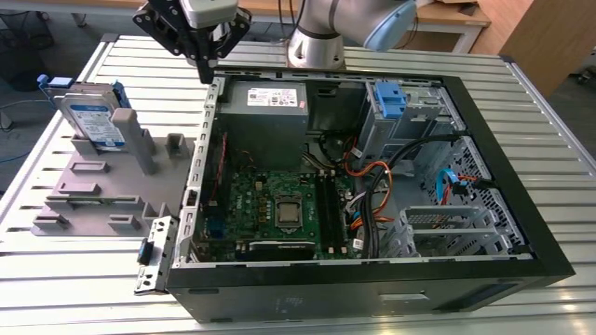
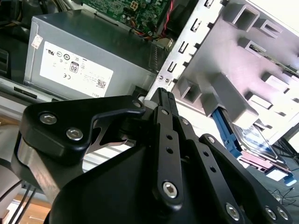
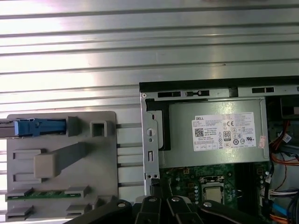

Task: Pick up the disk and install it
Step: 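Reach for the disk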

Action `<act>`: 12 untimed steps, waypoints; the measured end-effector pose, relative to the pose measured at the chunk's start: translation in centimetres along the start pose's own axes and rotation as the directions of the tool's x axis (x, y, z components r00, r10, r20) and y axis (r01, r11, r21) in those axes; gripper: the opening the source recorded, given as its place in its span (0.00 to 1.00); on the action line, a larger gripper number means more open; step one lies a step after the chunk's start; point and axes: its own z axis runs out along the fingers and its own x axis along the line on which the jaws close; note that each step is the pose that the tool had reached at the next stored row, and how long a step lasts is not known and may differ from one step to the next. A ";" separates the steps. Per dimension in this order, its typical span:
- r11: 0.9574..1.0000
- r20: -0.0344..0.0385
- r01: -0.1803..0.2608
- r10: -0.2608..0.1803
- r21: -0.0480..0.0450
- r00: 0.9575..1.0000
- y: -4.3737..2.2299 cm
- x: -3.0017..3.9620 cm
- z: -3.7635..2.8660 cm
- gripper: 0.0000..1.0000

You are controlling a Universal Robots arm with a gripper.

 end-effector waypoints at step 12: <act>1.000 0.000 0.000 0.000 0.000 1.000 -0.12 1.54 0.03 0.11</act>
